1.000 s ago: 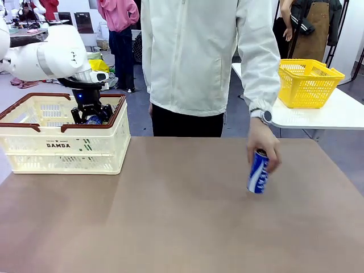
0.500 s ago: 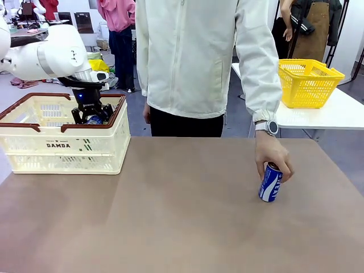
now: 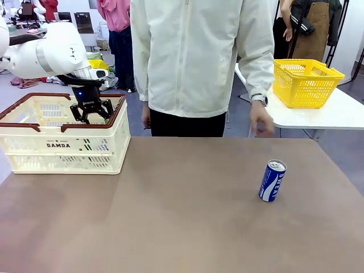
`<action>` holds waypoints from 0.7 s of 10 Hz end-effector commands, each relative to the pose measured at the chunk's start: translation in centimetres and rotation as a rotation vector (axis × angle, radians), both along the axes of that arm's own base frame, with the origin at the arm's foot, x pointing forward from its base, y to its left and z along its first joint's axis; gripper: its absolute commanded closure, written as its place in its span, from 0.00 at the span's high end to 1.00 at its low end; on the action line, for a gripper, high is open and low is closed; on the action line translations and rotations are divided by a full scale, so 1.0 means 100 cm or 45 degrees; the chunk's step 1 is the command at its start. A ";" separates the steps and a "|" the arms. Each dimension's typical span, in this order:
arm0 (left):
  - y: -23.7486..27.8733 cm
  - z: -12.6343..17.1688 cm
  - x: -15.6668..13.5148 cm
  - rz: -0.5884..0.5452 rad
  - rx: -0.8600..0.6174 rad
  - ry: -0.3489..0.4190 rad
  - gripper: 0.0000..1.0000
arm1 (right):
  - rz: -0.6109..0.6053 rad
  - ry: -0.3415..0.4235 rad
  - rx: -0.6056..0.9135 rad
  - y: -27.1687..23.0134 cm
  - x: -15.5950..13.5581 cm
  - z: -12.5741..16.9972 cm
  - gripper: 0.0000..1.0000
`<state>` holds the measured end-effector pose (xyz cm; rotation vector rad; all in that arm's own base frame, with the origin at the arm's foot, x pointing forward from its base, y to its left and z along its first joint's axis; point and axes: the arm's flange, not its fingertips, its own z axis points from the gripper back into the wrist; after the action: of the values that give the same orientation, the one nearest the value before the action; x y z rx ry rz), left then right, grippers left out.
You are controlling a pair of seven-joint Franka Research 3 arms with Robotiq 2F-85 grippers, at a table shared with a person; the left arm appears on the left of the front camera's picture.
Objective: Place the drinks into the Shopping basket.
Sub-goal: Pick up one drink and place it into the Shopping basket.
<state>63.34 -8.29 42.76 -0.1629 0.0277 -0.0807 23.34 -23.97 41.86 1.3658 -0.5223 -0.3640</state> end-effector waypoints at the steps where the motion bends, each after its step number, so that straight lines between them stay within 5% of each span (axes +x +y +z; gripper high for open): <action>1: 0.002 0.007 -0.003 -0.002 -0.035 -0.010 1.00 | 0.017 -0.025 -0.009 0.000 -0.001 0.000 1.00; 5: 0.008 0.024 -0.009 0.003 -0.063 -0.060 1.00 | 0.017 -0.025 -0.009 0.000 -0.001 0.000 1.00; 7: 0.023 0.074 -0.025 -0.042 -0.144 -0.146 1.00 | 0.017 -0.025 -0.009 0.000 -0.001 0.000 1.00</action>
<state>62.54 -7.20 47.85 -0.2085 -0.0541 -0.0790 23.34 -23.97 41.86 1.3659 -0.5221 -0.3641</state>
